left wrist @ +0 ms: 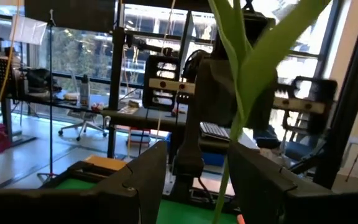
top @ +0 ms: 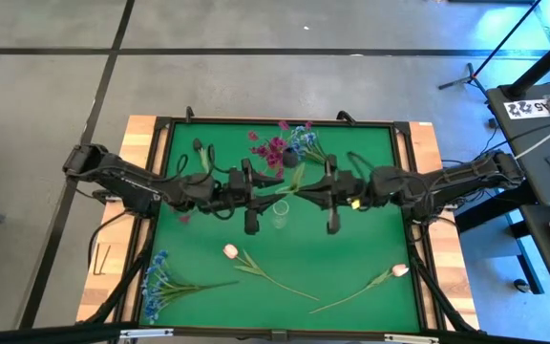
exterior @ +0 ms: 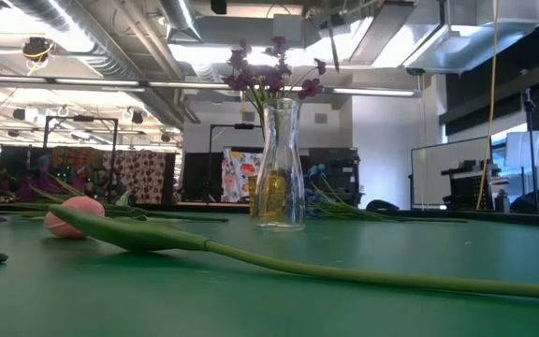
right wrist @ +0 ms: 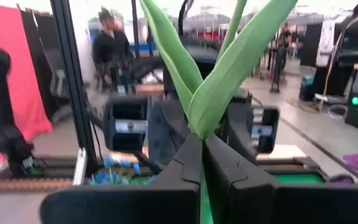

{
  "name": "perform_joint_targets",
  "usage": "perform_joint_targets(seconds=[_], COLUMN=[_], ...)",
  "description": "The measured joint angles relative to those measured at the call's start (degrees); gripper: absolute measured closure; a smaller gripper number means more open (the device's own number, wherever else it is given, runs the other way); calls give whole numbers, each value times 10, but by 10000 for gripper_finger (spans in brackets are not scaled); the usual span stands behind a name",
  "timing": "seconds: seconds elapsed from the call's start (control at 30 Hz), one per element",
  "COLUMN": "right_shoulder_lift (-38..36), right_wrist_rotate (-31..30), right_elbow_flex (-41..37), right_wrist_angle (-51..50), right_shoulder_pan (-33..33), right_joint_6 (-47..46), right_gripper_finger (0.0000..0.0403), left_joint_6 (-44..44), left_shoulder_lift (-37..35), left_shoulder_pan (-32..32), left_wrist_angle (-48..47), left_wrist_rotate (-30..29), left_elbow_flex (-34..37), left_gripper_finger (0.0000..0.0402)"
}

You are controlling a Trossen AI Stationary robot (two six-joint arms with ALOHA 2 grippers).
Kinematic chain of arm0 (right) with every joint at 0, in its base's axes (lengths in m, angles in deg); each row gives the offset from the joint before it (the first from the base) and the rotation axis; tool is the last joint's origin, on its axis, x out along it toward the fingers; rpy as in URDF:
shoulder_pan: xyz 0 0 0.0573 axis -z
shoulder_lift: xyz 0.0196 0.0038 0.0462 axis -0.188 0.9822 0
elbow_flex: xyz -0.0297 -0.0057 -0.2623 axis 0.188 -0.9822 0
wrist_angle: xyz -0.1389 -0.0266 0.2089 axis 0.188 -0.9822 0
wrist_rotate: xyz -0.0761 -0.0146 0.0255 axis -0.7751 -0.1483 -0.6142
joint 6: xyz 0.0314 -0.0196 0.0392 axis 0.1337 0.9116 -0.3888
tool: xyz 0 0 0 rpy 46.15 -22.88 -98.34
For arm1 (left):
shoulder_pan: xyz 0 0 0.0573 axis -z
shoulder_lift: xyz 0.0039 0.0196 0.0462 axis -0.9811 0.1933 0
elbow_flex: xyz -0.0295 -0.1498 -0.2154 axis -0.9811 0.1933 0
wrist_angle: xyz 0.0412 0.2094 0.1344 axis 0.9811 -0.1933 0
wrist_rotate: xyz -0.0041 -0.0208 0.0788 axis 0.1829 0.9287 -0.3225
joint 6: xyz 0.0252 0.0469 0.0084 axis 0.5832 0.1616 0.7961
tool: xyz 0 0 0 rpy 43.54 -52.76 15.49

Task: Sort flowers into vase by color
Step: Put the bottom flowers into the yellow vase

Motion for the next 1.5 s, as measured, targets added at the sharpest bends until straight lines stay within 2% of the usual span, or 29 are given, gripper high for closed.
perform_joint_targets(seconds=[0.2,0.67,0.87,1.17,1.3,1.4,1.5], right_shoulder_lift=[38,62,74,75,75,75,71], right_wrist_rotate=[0,1,0,-4,-6,-14,-15], right_elbow_flex=[33,32,32,32,32,32,32], right_wrist_angle=[11,50,47,20,10,10,3], right_shoulder_pan=[0,0,0,0,0,0,0], right_joint_6=[17,20,20,21,22,24,37], right_gripper_finger=[400,398,398,397,397,395,376], left_joint_6=[-9,-10,-9,-6,1,11,12], left_shoulder_lift=[0,-1,-1,-1,0,-1,-2], left_shoulder_pan=[2,4,4,8,13,21,24], left_wrist_angle=[-2,-42,-44,-68,-72,-72,-72], left_wrist_rotate=[27,27,27,26,19,-7,-25], left_elbow_flex=[0,0,0,0,0,0,0], left_gripper_finger=[235,239,282,389,394,397,398])
